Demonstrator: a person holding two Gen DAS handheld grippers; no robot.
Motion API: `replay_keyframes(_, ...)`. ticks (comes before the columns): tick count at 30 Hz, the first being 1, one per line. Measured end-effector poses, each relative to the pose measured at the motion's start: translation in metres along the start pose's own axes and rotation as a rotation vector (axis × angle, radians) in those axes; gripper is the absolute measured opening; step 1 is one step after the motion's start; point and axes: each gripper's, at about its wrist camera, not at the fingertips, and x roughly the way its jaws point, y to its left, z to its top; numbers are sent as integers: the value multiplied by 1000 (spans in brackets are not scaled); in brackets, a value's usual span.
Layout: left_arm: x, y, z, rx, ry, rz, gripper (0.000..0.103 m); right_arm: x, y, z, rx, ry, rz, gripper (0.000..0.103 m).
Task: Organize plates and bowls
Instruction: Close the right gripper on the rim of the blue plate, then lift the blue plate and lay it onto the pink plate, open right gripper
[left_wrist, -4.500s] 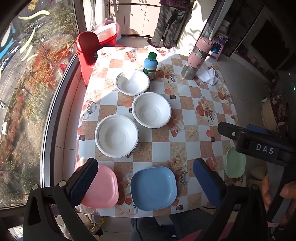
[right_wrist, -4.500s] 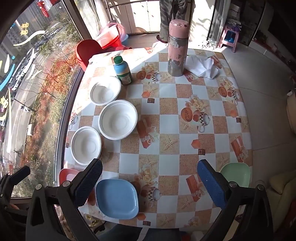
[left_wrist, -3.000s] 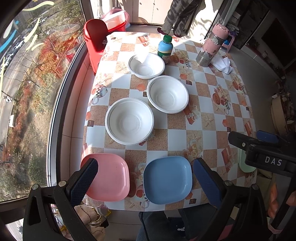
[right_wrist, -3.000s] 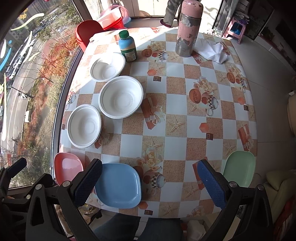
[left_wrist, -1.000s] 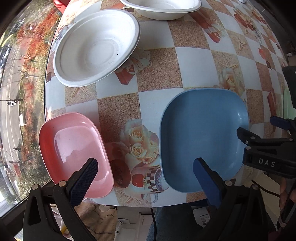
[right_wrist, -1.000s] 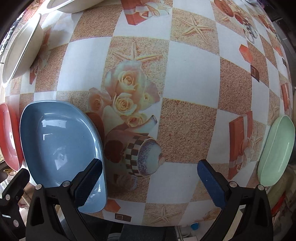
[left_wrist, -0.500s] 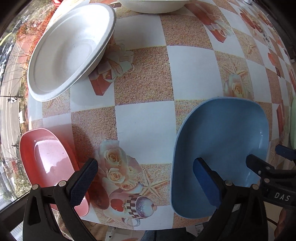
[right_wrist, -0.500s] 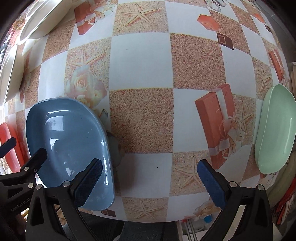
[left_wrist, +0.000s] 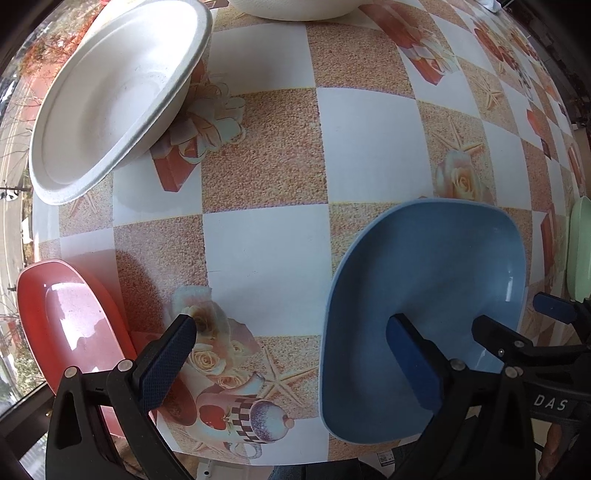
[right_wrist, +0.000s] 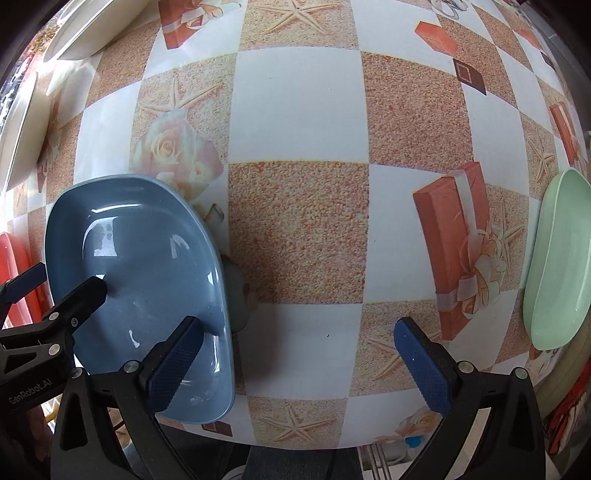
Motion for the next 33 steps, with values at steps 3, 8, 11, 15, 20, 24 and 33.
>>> replay_keyframes(3, -5, -21, -1, 31, 17, -6, 92, 2, -2, 10, 31, 34, 22, 98)
replay_keyframes(8, -14, -36, 3, 74, 23, -43, 62, -9, 5, 5, -5, 11, 43, 61)
replay_keyframes(11, -11, -52, 3, 107, 32, -54, 43, -8, 10, 5, -32, 8, 95, 19)
replay_keyframes(15, -13, -52, 3, 115, 57, -55, 42, -1, 7, 2, 3, 51, 156, 14)
replay_keyframes(20, -12, -39, 6, 97, 67, -45, 42, 3, 24, 1, -28, 72, 151, 14)
replay_keyframes(24, -21, -36, 8, 91, 52, -25, 42, 1, 39, 2, -70, 80, 149, 14)
replay_keyframes(33, -42, -7, 7, 66, 5, -18, 42, -5, 83, 17, -141, 67, 134, 14)
